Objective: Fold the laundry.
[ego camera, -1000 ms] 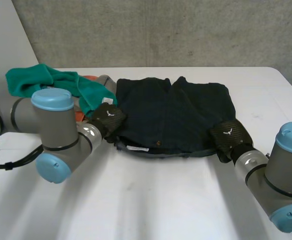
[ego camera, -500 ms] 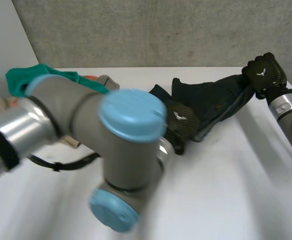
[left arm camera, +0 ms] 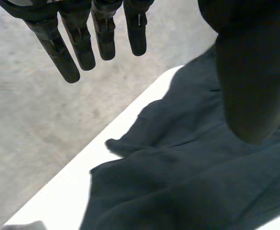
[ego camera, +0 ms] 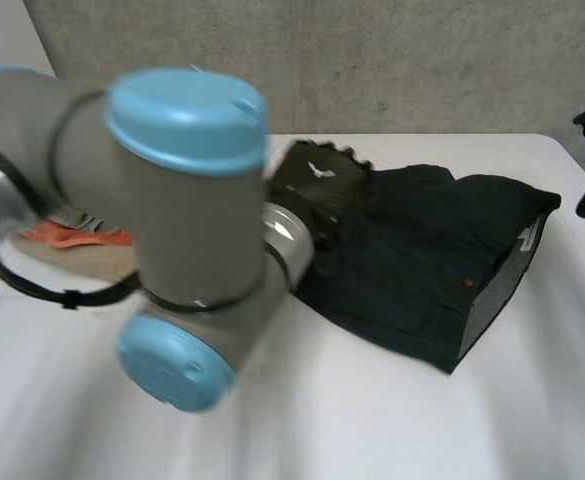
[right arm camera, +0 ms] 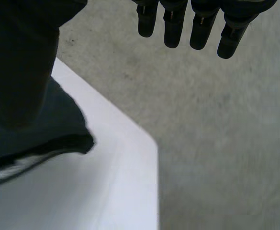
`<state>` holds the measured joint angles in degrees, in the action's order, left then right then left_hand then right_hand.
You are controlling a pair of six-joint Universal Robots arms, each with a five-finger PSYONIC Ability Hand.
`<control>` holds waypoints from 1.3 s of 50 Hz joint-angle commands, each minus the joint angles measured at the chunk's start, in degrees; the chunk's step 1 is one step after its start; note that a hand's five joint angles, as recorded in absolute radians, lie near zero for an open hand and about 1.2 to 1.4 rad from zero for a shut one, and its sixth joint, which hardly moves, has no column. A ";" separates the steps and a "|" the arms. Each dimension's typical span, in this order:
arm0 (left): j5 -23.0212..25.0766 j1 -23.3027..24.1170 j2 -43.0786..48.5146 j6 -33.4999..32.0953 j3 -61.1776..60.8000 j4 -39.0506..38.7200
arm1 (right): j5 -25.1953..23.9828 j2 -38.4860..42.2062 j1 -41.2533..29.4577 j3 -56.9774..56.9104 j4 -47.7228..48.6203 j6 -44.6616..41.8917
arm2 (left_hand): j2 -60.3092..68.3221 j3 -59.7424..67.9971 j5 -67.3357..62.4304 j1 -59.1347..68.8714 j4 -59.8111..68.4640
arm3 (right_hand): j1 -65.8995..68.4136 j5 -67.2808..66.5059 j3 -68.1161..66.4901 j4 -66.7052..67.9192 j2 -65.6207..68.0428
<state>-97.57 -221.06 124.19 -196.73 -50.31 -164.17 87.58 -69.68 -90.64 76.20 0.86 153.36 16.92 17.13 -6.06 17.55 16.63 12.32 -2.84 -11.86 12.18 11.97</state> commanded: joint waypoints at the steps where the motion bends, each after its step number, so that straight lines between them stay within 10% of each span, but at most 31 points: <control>1: 3.44 -9.11 -3.16 0.12 -4.17 -0.36 | -0.56 -8.36 -5.59 3.42 -20.71 11.86 | -0.82 -1.03 -0.04 -1.45 -0.53 | -2.32 2.84 1.86 -2.18 -1.97; 10: 7.75 -15.71 -4.66 0.21 -9.97 -2.20 | -4.26 -8.02 -13.15 18.01 -15.73 18.20 | -0.82 -1.03 -0.04 -1.45 -0.53 | -0.65 1.17 0.19 -0.51 -0.29; 32: 8.28 -18.17 -5.27 0.65 -17.53 -8.62 | 8.31 3.41 -25.46 27.07 6.26 24.62 | -0.82 -1.03 -0.04 -1.45 -0.53 | 13.15 -12.63 -13.61 13.29 13.50; 37: 8.28 -18.00 -5.01 0.39 -18.33 -9.50 | 10.24 4.29 -25.38 26.81 8.89 24.01 | -2.16 -2.37 1.31 -2.79 -1.88 | 44.86 -44.33 -45.31 44.99 45.21; 39: 8.28 -17.91 -4.66 0.30 -18.68 -10.20 | 10.07 3.59 -25.55 26.72 10.30 22.96 | -3.17 -3.38 2.32 -3.80 -2.89 | 67.65 -67.13 -68.11 67.79 68.01; 65: 3.63 -14.66 14.32 -4.19 -6.73 -10.64 | 3.04 -23.83 -31.61 17.50 -2.87 16.44 | -6.92 -7.13 6.06 -7.55 -6.63 | 67.68 -67.16 -68.14 67.82 68.03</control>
<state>-90.26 -237.29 134.93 -201.47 -61.40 -176.04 91.93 -90.79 -121.14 95.91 4.00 168.50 11.94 12.42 -3.23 12.15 11.51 62.13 -58.28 -67.49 68.41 66.20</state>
